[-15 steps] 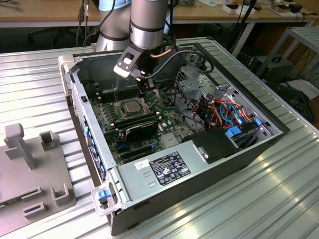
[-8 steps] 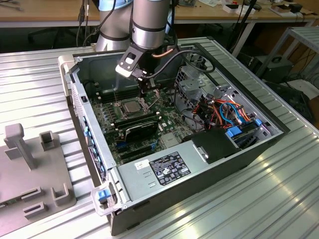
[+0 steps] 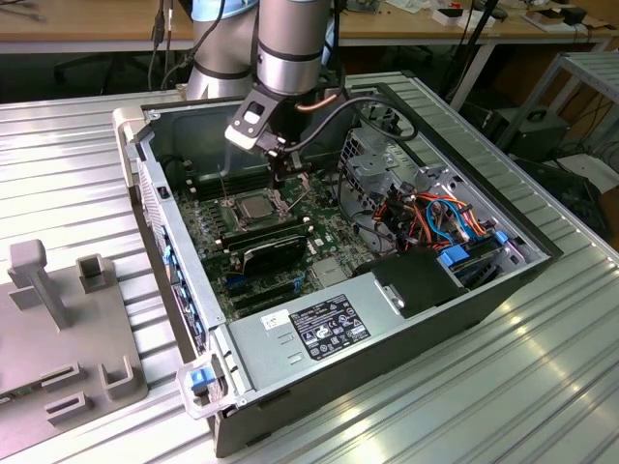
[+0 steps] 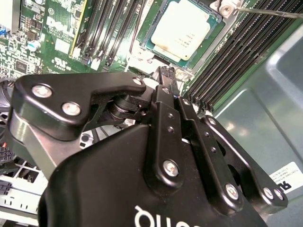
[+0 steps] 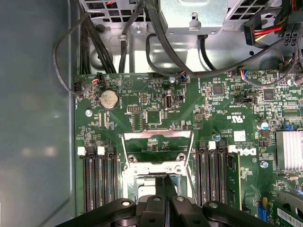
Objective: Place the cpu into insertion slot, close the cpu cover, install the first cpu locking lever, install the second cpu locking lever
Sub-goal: 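Close the cpu cover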
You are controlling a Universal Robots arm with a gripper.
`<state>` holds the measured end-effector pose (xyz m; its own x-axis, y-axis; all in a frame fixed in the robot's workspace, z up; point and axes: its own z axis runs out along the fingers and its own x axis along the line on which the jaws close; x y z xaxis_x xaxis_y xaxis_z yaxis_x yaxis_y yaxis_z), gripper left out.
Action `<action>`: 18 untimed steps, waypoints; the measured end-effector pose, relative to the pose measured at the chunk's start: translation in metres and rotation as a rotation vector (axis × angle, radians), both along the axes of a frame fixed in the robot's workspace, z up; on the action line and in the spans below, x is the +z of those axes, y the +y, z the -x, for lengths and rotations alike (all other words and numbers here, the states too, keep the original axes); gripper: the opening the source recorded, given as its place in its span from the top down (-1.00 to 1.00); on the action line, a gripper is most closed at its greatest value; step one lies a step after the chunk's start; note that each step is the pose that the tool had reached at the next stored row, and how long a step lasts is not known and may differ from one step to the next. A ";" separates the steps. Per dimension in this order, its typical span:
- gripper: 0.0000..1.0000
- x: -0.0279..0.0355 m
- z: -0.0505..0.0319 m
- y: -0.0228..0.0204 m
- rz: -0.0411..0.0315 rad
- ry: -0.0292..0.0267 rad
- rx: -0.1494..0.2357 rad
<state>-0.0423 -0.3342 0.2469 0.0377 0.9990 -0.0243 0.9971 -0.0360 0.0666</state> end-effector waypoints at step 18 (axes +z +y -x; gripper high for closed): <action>0.79 0.0096 -0.0237 0.0000 0.0000 0.0001 0.000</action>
<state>-0.0186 -0.3342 0.2565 0.0378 0.9990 -0.0243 0.9971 -0.0361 0.0665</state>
